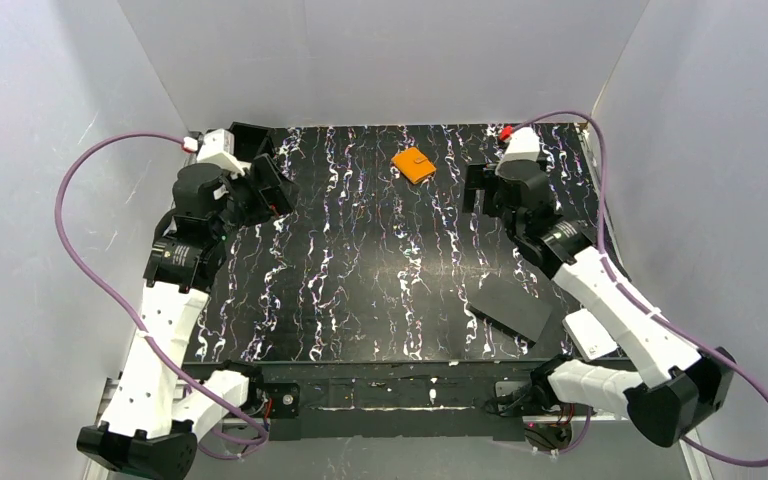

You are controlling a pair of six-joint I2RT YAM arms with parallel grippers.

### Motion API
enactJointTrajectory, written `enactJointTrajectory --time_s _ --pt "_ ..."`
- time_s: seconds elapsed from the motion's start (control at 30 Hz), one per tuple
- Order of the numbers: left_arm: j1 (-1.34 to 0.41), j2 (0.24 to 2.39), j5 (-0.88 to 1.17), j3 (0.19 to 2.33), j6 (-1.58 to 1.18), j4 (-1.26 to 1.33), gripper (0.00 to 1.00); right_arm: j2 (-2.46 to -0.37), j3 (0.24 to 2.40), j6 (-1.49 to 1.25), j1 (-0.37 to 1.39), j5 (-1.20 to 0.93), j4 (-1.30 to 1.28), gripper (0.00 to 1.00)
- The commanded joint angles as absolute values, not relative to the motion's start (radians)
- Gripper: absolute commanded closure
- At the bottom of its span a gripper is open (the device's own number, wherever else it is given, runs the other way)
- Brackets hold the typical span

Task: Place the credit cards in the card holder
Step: Pick up the card holder from the center of the board.

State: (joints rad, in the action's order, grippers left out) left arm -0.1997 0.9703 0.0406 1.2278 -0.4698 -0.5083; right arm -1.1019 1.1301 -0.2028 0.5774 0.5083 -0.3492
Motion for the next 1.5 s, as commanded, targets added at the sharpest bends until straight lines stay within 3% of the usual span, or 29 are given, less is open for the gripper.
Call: enactJointTrajectory --time_s 0.0,0.23,0.53,0.73,0.83,1.33,1.47 --pt "-0.198 1.007 0.139 1.252 -0.431 -0.509 0.01 -1.166 1.164 -0.222 0.578 0.524 -0.306 0.00" --pt "-0.198 1.063 0.191 1.150 -0.381 -0.469 0.01 -1.376 1.208 -0.253 0.578 0.360 -0.158 0.00" --pt "-0.198 1.043 0.220 0.909 -0.342 -0.322 0.01 -1.871 1.472 -0.498 0.413 0.055 0.029 0.00" --pt "-0.198 1.062 0.294 0.907 -0.351 -0.324 0.01 -2.181 1.705 -0.660 0.300 -0.183 0.058 0.24" --pt "-0.198 1.059 0.313 0.894 -0.357 -0.312 0.01 -2.291 1.783 -0.688 0.275 -0.236 0.045 0.28" --pt "-0.198 1.085 0.335 0.888 -0.365 -0.301 0.01 -2.456 1.771 -0.931 0.213 -0.363 0.229 0.60" --pt "-0.198 1.093 0.336 0.885 -0.367 -0.299 0.01 -2.494 1.768 -0.970 0.200 -0.393 0.285 0.77"
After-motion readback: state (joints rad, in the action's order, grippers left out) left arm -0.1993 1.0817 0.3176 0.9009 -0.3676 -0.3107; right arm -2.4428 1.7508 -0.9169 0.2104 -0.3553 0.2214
